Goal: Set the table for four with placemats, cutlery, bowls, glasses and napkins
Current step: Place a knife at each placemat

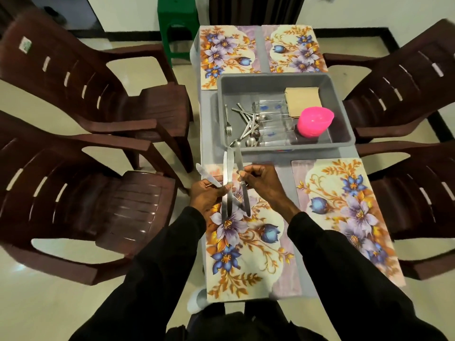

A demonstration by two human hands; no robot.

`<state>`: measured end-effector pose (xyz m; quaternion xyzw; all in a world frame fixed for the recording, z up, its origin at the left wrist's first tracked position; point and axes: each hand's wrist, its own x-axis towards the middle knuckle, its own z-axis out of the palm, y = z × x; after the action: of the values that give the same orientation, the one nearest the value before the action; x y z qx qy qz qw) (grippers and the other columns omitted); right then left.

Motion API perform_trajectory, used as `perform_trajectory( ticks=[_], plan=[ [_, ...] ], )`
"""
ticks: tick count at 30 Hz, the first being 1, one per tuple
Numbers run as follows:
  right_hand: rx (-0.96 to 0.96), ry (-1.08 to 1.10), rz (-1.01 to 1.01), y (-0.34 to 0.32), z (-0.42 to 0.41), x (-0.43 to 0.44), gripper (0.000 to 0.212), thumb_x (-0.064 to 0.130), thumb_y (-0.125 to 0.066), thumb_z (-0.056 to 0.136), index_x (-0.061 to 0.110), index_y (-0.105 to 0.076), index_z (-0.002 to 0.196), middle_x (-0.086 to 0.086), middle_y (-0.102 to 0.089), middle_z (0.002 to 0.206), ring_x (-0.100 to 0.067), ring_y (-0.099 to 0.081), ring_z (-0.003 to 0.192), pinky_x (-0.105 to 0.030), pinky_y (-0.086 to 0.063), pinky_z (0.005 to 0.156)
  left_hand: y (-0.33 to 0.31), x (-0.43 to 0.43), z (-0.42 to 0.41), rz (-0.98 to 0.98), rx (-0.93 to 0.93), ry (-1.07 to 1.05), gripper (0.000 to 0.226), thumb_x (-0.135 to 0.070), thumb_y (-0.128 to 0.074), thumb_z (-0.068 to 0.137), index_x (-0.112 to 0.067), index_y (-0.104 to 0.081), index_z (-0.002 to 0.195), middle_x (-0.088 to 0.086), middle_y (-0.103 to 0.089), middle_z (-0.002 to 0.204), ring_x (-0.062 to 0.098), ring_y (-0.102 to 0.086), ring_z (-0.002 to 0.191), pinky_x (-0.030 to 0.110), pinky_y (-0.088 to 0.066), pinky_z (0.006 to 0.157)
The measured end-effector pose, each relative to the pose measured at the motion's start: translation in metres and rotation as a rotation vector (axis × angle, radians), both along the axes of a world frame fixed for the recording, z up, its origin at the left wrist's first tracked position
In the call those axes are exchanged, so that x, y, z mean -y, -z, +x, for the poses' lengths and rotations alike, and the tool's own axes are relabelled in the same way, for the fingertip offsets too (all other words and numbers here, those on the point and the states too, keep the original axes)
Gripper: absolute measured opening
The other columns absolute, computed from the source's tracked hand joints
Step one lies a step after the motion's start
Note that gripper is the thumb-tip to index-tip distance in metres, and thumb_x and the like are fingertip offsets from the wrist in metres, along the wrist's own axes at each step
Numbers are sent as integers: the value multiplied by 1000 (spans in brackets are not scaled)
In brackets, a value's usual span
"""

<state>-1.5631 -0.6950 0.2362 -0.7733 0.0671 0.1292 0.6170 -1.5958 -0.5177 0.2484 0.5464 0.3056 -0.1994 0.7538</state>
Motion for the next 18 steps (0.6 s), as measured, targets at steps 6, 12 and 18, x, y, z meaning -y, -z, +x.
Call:
perform_trajectory(
  ticks=[6, 12, 18],
  plan=[
    [35, -24, -98, -4, -45, -12, 7, 13, -72, 93, 10, -78, 91, 1, -75, 78, -16, -70, 70, -36, -61, 72, -5, -14, -51, 6, -12, 11, 22, -2, -77, 85, -3, -70, 106, 12, -77, 99, 26, -76, 89, 30, -61, 68],
    [19, -94, -67, -5, -76, -30, 8, 14, -78, 88, 7, -80, 91, -5, -78, 81, -23, -74, 75, -42, -63, 74, -12, -40, -103, -29, -14, -87, 28, -2, -79, 82, -3, -72, 109, 9, -78, 94, 19, -76, 83, 35, -60, 80],
    [-34, -184, 78, -35, -97, -82, 5, 5, -76, 89, 9, -78, 88, -9, -77, 79, -21, -73, 72, -32, -60, 68, -29, -98, -150, -90, 50, -233, 36, -2, -79, 82, 0, -70, 117, 16, -76, 109, 29, -74, 102, 36, -60, 89]
  ],
)
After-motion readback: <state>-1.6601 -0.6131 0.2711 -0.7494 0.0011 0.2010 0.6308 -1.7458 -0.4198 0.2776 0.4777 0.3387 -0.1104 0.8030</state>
